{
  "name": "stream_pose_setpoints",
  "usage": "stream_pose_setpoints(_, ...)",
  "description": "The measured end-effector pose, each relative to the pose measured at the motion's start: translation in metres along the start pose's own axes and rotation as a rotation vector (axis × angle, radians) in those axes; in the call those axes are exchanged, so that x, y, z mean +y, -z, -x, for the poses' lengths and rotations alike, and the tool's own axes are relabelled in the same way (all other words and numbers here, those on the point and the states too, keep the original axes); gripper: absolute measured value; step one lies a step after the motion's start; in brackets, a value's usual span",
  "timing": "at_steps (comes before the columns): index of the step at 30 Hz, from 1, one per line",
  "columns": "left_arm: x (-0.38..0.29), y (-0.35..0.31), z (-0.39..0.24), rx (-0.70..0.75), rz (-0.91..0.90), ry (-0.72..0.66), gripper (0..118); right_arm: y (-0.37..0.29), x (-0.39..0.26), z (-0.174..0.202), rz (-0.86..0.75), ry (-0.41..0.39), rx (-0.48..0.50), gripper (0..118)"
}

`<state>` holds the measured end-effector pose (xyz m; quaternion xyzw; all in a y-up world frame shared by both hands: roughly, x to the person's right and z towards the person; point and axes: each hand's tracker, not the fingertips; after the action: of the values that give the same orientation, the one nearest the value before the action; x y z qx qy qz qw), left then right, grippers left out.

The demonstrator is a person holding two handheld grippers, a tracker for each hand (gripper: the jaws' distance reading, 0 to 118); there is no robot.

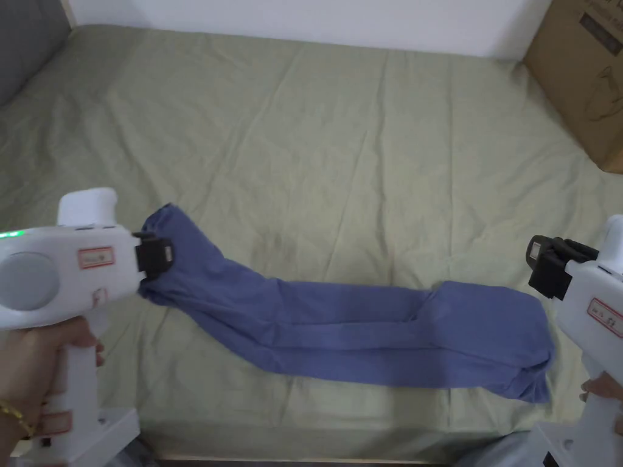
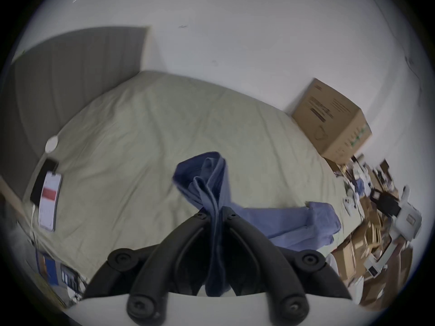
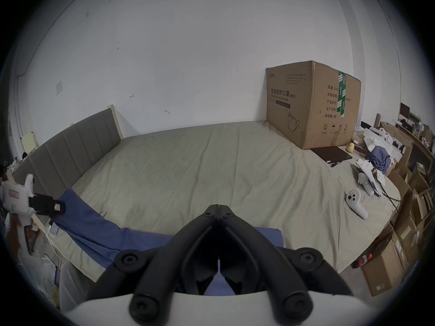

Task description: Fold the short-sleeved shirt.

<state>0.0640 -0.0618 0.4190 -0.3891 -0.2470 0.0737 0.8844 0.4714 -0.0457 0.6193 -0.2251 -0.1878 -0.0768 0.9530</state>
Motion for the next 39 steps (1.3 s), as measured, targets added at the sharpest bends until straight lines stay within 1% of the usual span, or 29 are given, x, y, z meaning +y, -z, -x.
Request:
stream_pose_setpoints(2, 0.001, 0.006, -0.032, -0.064, -0.005, 0.049, 7, -0.004, -0.001, -0.002, -0.008, -0.001, -0.004, 0)
stream_pose_setpoints(5, -0.004, 0.029, -0.075, -0.193, 0.025, 0.079, 7, -0.01, -0.005, -0.009, -0.015, 0.002, -0.009, 0)
stream_pose_setpoints(9, -0.026, 0.079, -0.127, -0.254, 0.135, 0.116, 7, -0.02, -0.012, -0.021, -0.018, 0.01, -0.033, 0)
stream_pose_setpoints(13, -0.06, 0.13, -0.16, -0.282, 0.262, 0.157, 7, -0.027, -0.021, -0.036, -0.016, 0.038, -0.055, 0)
stream_pose_setpoints(14, -0.069, 0.142, -0.166, -0.269, 0.295, 0.163, 9, -0.029, -0.023, -0.04, -0.013, 0.043, -0.062, 0)
stream_pose_setpoints(15, -0.078, 0.153, -0.172, -0.255, 0.328, 0.174, 17, -0.031, -0.025, -0.044, -0.007, 0.05, -0.072, 0)
stream_pose_setpoints(16, -0.085, 0.162, -0.176, -0.25, 0.354, 0.179, 31, -0.032, -0.027, -0.048, -0.004, 0.056, -0.079, 0)
stream_pose_setpoints(17, -0.092, 0.17, -0.18, -0.252, 0.388, 0.17, 56, -0.033, -0.029, -0.052, -0.001, 0.063, -0.087, 0)
stream_pose_setpoints(18, -0.097, 0.177, -0.184, -0.256, 0.433, 0.162, 66, -0.034, -0.03, -0.055, 0.002, 0.07, -0.095, 0)
stream_pose_setpoints(20, -0.1, 0.18, -0.187, -0.292, 0.474, 0.133, 67, -0.035, -0.032, -0.059, 0.008, 0.086, -0.109, 0)
stream_pose_setpoints(22, -0.094, 0.17, -0.187, -0.323, 0.434, 0.129, 67, -0.036, -0.032, -0.064, 0.008, 0.106, -0.109, 0)
stream_pose_setpoints(24, -0.079, 0.155, -0.183, -0.341, 0.34, 0.144, 66, -0.036, -0.03, -0.065, 0.006, 0.113, -0.108, 0)
stream_pose_setpoints(25, -0.071, 0.146, -0.179, -0.323, 0.292, 0.169, 66, -0.036, -0.029, -0.065, 0.005, 0.112, -0.106, 0)
stream_pose_setpoints(26, -0.064, 0.14, -0.176, -0.28, 0.234, 0.208, 61, -0.036, -0.028, -0.064, 0.002, 0.108, -0.105, 0)
stream_pose_setpoints(27, -0.06, 0.135, -0.173, -0.217, 0.177, 0.246, 51, -0.036, -0.026, -0.062, -0.002, 0.105, -0.102, 0)
stream_pose_setpoints(28, -0.058, 0.134, -0.17, -0.159, 0.139, 0.268, 33, -0.035, -0.026, -0.062, -0.006, 0.104, -0.097, 0)
stream_pose_setpoints(29, -0.057, 0.132, -0.167, -0.103, 0.113, 0.279, 9, -0.034, -0.025, -0.061, -0.01, 0.103, -0.088, 0)
stream_pose_setpoints(30, -0.06, 0.134, -0.163, -0.072, 0.111, 0.267, 2, -0.034, -0.024, -0.059, -0.013, 0.102, -0.082, 0)
stream_pose_setpoints(31, -0.064, 0.137, -0.158, -0.082, 0.13, 0.241, 0, -0.033, -0.023, -0.057, -0.014, 0.101, -0.077, 0)
stream_pose_setpoints(33, -0.077, 0.146, -0.153, -0.148, 0.229, 0.159, 0, -0.031, -0.023, -0.054, -0.013, 0.093, -0.067, 0)
stream_pose_setpoints(34, -0.086, 0.149, -0.154, -0.152, 0.256, 0.156, 0, -0.031, -0.023, -0.053, -0.011, 0.088, -0.064, 0)
stream_pose_setpoints(37, -0.124, 0.159, -0.17, -0.124, 0.304, 0.264, 0, -0.031, -0.024, -0.052, -0.002, 0.076, -0.059, 0)
stream_pose_setpoints(39, -0.15, 0.165, -0.182, -0.157, 0.369, 0.308, 0, -0.032, -0.026, -0.053, 0.005, 0.078, -0.058, 0)
